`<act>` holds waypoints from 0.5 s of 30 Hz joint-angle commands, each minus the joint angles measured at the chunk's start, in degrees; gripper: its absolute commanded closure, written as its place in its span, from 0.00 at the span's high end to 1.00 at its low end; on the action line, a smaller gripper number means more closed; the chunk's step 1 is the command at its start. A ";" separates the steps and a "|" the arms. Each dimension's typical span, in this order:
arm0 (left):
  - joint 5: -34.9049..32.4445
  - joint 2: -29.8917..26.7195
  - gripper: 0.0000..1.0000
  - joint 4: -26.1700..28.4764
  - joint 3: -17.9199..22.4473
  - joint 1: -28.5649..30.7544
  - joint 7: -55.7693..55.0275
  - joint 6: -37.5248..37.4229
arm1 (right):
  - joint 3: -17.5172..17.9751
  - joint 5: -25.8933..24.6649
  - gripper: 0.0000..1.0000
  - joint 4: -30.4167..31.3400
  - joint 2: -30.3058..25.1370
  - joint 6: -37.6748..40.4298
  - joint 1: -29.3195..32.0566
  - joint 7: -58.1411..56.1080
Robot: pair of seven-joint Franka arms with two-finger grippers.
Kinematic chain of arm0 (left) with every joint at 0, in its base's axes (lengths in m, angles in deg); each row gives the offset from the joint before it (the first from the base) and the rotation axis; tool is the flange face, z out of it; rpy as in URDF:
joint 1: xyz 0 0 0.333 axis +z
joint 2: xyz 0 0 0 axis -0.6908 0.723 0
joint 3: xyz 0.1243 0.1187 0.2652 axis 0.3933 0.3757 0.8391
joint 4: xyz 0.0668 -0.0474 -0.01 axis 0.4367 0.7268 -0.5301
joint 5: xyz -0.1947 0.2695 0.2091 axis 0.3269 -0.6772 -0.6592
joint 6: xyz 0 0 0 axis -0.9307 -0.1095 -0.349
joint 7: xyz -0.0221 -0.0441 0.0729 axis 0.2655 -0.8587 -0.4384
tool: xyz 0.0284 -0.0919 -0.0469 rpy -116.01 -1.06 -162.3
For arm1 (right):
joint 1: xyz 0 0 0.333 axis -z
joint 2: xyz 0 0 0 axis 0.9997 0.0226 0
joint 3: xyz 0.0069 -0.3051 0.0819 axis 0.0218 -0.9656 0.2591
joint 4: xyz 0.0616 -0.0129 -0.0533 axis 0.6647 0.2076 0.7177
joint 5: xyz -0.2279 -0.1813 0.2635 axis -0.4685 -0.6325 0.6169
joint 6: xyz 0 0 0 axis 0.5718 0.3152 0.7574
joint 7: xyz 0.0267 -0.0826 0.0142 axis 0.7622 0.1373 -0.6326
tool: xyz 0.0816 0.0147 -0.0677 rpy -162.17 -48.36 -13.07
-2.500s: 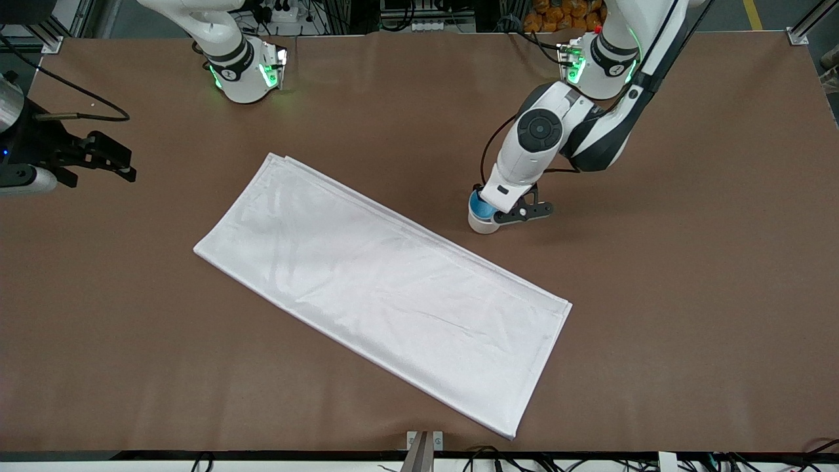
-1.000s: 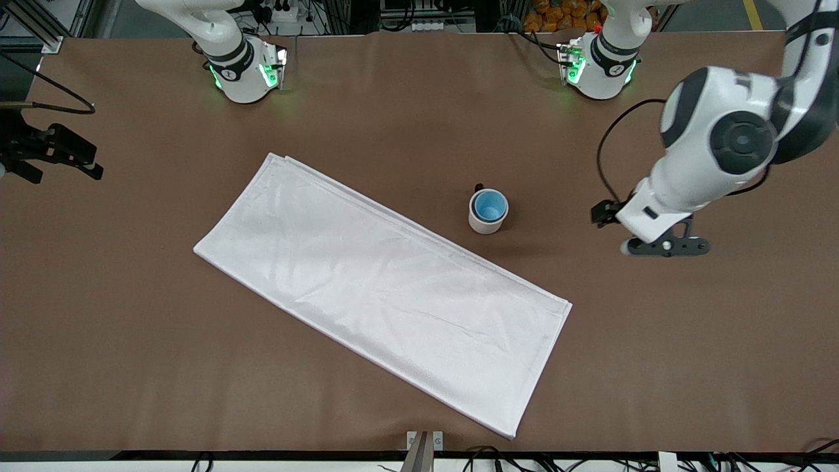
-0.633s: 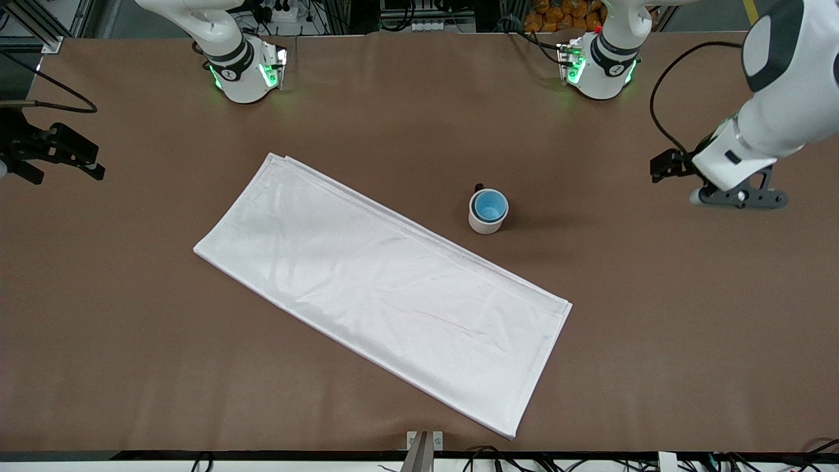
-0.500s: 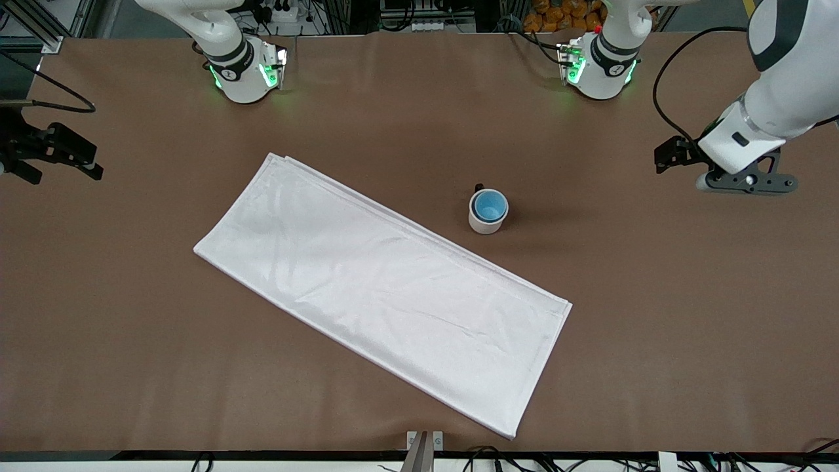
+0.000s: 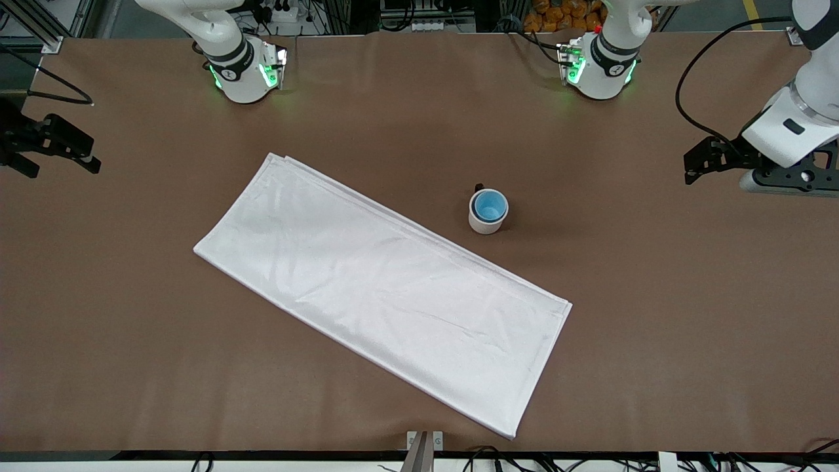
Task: Place blue cup into white mug on table
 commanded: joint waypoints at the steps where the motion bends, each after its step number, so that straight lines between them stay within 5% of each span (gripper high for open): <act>1: -1.57 1.70 1.00 -3.42 -0.49 -0.45 3.01 -1.90 | -0.06 1.15 1.00 0.54 -1.29 0.79 -0.15 -0.54; 15: 0.63 1.61 1.00 -6.76 -1.01 -0.10 2.48 -3.66 | 0.29 1.32 1.00 0.54 -1.11 0.53 -0.33 -0.45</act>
